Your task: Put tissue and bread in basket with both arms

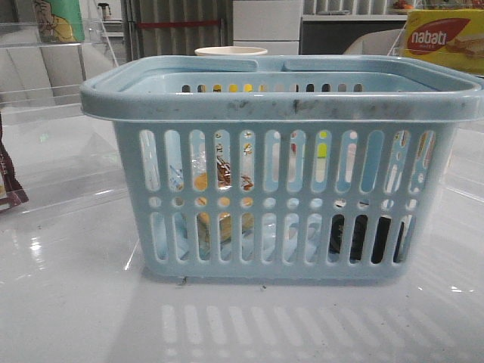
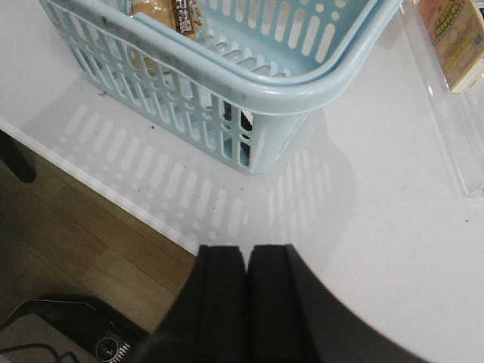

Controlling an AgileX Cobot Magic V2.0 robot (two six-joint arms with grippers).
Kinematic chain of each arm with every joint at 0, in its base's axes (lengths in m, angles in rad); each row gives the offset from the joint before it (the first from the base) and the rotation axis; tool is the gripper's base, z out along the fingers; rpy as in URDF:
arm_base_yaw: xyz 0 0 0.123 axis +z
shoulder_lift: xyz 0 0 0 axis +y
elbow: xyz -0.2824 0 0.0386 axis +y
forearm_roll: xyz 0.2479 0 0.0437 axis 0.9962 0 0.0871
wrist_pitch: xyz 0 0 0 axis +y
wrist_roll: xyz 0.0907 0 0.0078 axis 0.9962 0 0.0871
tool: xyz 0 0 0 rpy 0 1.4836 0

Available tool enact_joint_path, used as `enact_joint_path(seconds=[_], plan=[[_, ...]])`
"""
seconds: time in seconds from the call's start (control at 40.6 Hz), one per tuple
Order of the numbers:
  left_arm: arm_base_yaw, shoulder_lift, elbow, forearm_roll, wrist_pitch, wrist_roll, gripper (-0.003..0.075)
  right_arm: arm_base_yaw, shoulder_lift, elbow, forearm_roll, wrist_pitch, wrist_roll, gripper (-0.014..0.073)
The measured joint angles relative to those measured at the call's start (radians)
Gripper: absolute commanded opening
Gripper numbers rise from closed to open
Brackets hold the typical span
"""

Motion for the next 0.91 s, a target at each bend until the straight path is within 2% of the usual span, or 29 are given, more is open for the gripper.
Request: enact_joint_path(seconds=[0.049,0.714,0.911], plan=[[0.0,0.0,0.0,0.0,-0.002,0.0,0.0092,0.0,0.0,0.0,0.0,0.0,0.0,0.0084],[0.003,-0.013,0.009,0.0,-0.012,0.0,0.0093,0.0,0.0,0.0,-0.001,0.007,0.0,0.0084],[0.107,-0.15,0.128,0.016,-0.113,0.012,0.0093,0.0,0.0,0.0,-0.004,0.008,0.0,0.0084]])
